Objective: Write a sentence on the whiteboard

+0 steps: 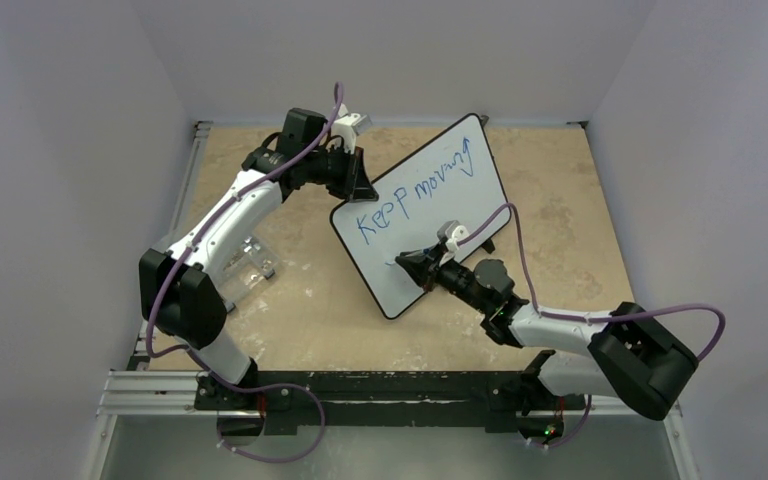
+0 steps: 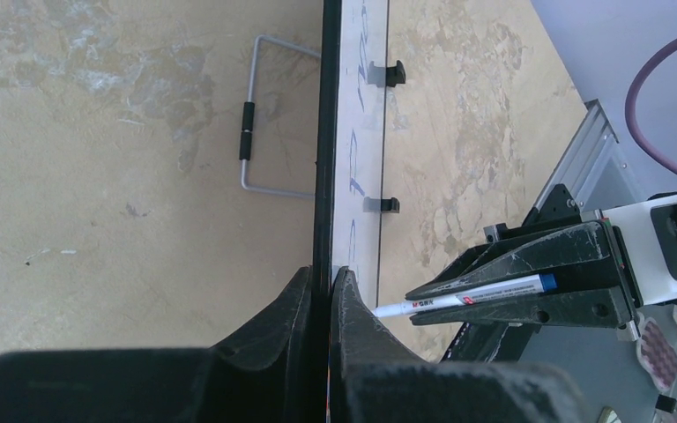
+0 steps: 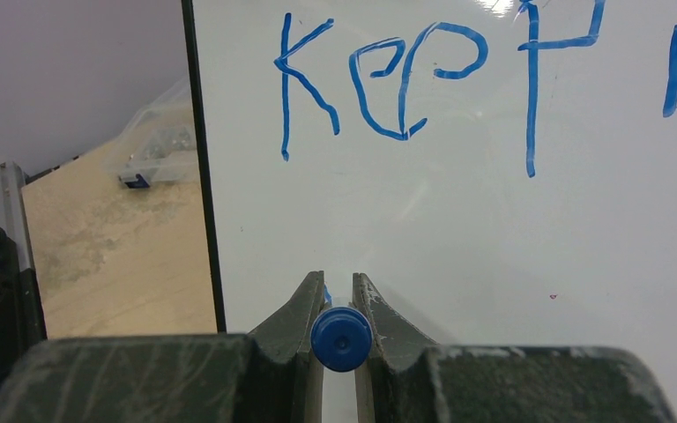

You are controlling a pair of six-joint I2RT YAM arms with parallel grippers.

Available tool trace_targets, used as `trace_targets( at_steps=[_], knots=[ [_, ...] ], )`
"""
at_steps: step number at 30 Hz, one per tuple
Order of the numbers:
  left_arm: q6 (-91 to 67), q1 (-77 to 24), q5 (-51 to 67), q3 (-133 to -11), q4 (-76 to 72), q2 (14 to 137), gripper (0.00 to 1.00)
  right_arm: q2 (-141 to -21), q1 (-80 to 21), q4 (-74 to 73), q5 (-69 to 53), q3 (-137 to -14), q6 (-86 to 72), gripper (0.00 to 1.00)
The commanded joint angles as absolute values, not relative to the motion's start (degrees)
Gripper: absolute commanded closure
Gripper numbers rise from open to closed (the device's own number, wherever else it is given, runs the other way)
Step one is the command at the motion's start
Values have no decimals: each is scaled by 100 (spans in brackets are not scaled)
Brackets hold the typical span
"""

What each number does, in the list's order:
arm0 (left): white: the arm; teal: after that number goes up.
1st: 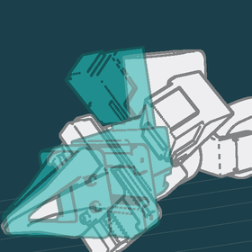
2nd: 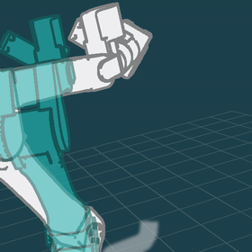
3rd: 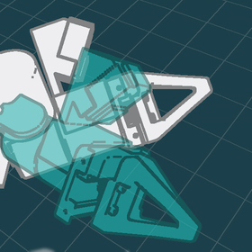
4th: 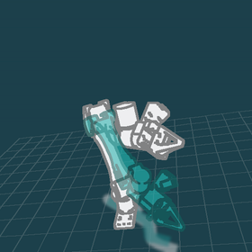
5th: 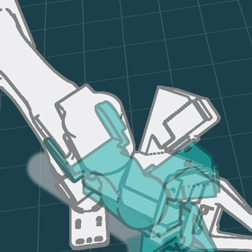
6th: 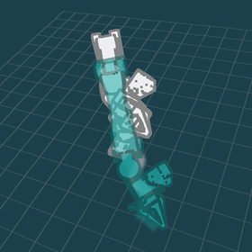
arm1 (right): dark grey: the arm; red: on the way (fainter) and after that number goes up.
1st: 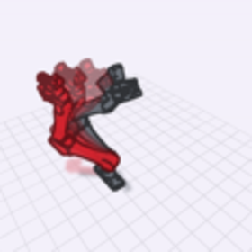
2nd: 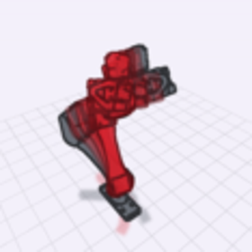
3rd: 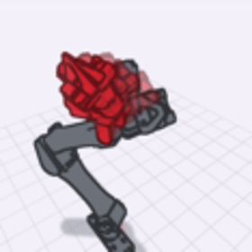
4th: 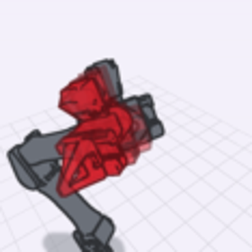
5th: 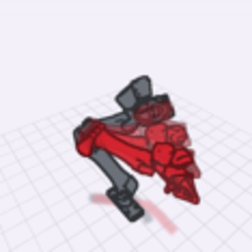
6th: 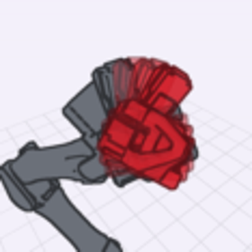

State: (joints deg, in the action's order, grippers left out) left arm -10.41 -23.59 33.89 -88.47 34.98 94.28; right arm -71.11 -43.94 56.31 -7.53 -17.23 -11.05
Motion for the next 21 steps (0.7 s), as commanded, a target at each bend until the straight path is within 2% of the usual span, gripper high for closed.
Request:
trace_targets(
  at_steps=[1, 16, 21],
  knots=[
    [-721, -2228, 2224, -8780, 3655, 9483, 100, -7117, -4388, 5325, -325, -1693, -919, 100],
    [-725, -2229, 2292, -8806, 3668, 9501, 100, -7212, -4388, 4703, -229, -2711, -647, 100],
    [-731, -2238, 2314, -8815, 3672, 9509, 100, -7267, -4391, 4665, -196, -2713, -655, 100]
  ],
)
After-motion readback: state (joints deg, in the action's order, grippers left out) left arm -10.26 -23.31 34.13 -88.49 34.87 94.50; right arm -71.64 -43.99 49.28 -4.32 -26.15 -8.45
